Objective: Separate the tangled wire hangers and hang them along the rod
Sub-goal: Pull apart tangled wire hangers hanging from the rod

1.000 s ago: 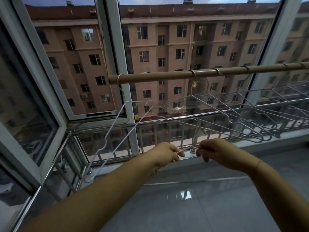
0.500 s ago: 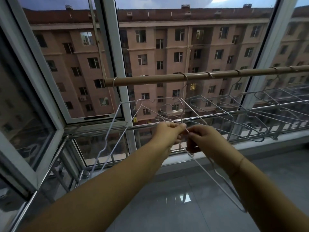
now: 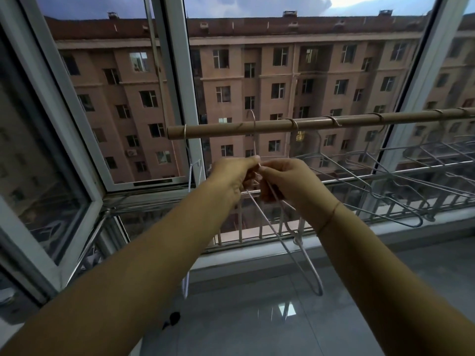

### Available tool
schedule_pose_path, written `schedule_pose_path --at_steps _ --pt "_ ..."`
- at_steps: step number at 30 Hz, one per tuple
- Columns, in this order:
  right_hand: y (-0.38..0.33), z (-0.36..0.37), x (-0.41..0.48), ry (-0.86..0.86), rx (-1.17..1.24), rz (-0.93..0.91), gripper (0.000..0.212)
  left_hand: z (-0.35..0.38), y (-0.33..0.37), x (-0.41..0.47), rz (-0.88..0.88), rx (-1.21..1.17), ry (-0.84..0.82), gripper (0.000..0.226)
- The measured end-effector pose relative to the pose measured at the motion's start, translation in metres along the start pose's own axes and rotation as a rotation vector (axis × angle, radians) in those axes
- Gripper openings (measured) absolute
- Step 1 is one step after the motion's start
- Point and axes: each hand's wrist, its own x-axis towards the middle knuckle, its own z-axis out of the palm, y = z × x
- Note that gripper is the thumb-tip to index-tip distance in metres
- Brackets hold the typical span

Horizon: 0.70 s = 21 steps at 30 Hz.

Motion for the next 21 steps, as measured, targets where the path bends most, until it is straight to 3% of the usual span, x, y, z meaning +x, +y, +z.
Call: schedule_pose_path --at_steps 13,14,18,21 --pt "0.016 0.022 0.016 -0.014 -0.042 0.051 0.023 -0.022 -0.019 0.025 -0.014 0.102 0.06 0.011" --pt "0.017 0.02 0.014 -0.005 -0.093 0.041 0.024 -0.021 -0.019 0.024 0.013 0.106 0.082 0.007" --pt "0.02 -0.008 0.001 0.132 -0.352 -0.122 0.021 -0.012 -0.017 0.011 0.293 0.182 0.184 0.03" --pt "0.024 -0.048 -0.008 0.326 -0.423 -0.22 0.02 0.01 -0.009 -0.003 0.515 0.233 0.143 0.019"
